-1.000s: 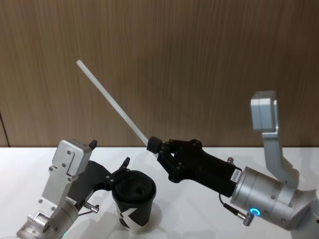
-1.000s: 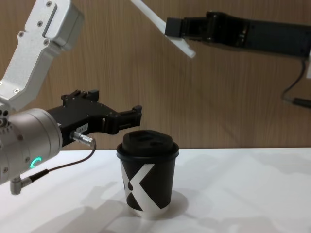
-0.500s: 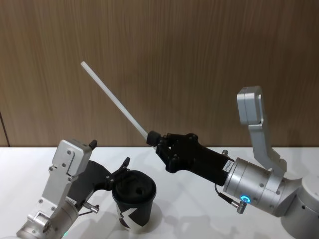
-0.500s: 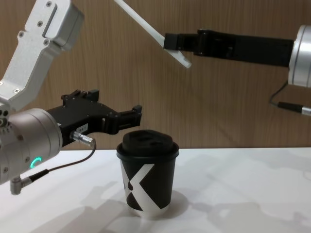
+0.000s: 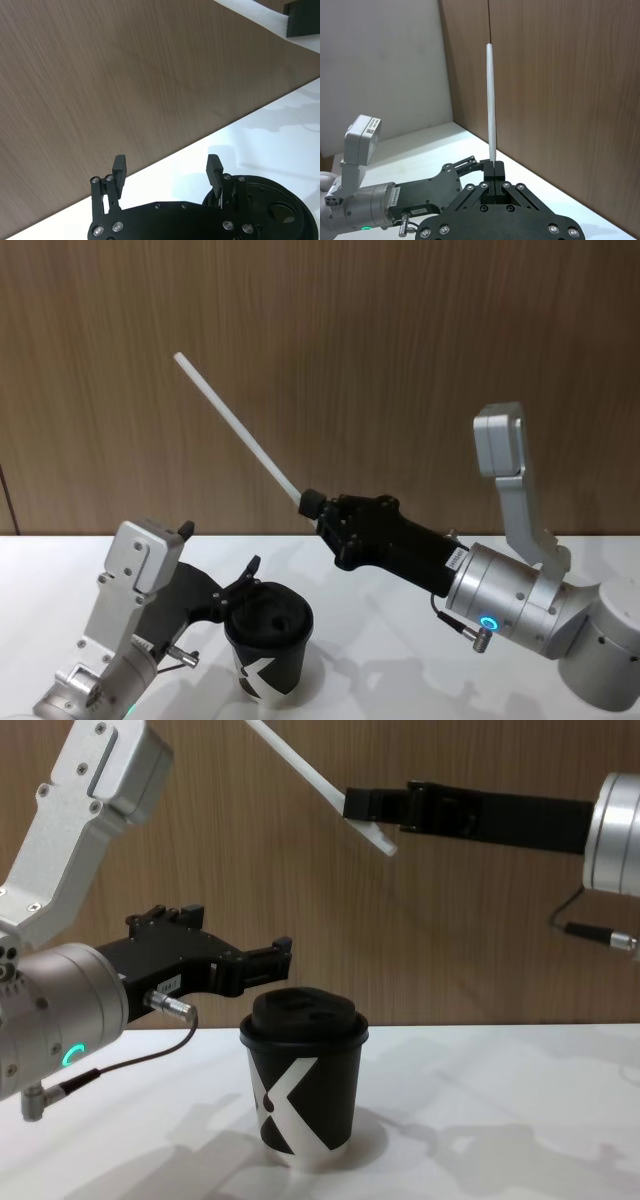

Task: Pick up the straw with one hand, pass it to the other hand, and insert it into the cup.

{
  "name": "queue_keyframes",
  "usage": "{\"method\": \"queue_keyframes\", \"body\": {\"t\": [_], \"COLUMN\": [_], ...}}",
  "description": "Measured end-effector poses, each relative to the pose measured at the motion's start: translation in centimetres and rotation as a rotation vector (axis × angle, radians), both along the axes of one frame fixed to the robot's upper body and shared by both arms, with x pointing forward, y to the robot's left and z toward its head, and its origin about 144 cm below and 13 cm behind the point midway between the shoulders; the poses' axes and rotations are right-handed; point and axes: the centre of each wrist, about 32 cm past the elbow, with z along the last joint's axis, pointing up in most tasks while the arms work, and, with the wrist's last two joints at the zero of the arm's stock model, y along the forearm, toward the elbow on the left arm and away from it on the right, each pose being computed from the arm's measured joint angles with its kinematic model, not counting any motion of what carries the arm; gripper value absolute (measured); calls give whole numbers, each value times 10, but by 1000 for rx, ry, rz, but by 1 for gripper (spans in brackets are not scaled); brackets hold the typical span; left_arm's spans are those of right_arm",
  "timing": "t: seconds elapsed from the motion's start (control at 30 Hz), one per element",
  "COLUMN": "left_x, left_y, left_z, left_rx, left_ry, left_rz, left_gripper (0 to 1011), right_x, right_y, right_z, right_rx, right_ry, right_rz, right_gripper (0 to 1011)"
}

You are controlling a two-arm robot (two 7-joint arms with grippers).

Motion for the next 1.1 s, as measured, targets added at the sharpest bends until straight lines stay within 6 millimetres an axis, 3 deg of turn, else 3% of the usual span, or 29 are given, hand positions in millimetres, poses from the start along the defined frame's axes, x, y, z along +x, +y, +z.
{"method": "queue_keyframes", "body": {"t": [0.33, 1.1], "left_x": [0, 0], "left_y": [3, 30], "left_z": [4, 47], "left_rx": [-18, -281], "left_ry": [-7, -32], "left_rz": [-6, -187], "left_gripper": [1003, 1002], "right_x": [3, 5], "right_y": [-1, -1], "right_z": [1, 1], "right_rx": [2, 5], "right_ry": [-4, -6], "right_rz": [-7, -11], "right_gripper": [6, 6]}}
